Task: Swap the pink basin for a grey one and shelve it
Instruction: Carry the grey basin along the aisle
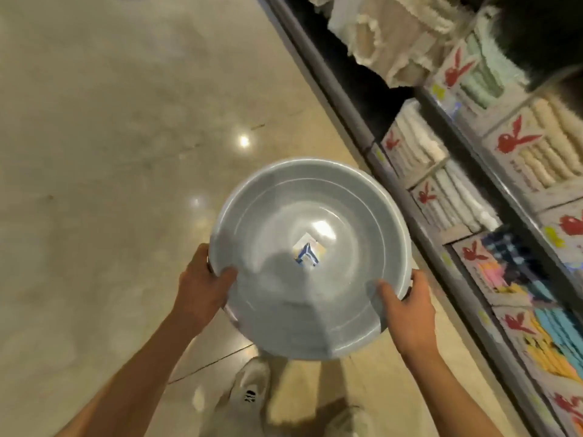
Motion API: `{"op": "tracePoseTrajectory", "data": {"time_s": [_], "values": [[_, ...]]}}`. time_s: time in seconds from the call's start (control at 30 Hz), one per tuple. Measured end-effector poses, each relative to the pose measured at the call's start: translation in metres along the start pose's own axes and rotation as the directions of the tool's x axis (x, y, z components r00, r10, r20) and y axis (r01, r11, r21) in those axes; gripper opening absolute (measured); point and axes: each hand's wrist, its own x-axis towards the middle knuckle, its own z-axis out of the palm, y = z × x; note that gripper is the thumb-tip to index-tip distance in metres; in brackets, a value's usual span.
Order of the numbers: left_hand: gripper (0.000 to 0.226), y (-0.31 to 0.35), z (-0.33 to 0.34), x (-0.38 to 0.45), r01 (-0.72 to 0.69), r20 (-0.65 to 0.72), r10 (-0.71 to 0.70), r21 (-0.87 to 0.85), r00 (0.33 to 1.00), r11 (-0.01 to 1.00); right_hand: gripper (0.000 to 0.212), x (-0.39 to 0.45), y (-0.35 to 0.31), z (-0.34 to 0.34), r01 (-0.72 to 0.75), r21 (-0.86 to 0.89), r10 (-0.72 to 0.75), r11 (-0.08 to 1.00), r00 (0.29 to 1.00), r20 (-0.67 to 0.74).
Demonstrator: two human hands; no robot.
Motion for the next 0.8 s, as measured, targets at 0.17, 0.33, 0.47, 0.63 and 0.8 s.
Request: {"op": "tracePoseTrajectory", "data": {"time_s": [0.17, 0.33, 0.47, 0.63, 0.8], "values": [[0.025, -0.076, -0.155, -0.029, 0.134, -0.326, -0.19, -0.187, 0.926, 0.973, 0.022, -0.031, -0.1, 0.148, 0.253, -0.142, -0.202, 0.957, 0.933, 0.296], [0.022, -0.166, -0.276, -0.091, 0.205, -0.582, -0.386, -0.354, 0.716, 0.913, 0.025, -0.107, -0.166, 0.304, 0.489, -0.149, -0.321, 0.86, 0.744, 0.586], [0.02, -0.242, -0.34, -0.15, 0.211, -0.685, -0.519, -0.485, 0.511, 0.848, 0.025, -0.188, -0.196, 0.411, 0.645, -0.11, -0.333, 0.756, 0.524, 0.784], [0.028, -0.315, -0.382, -0.221, 0.17, -0.661, -0.692, -0.676, 0.291, 0.717, 0.023, -0.292, -0.215, 0.513, 0.75, -0.036, -0.278, 0.661, 0.289, 0.916], [0.033, -0.352, -0.408, -0.276, 0.093, -0.589, -0.804, -0.799, 0.078, 0.594, 0.029, -0.387, -0.226, 0.586, 0.824, 0.054, -0.231, 0.563, 0.094, 0.968]]}}
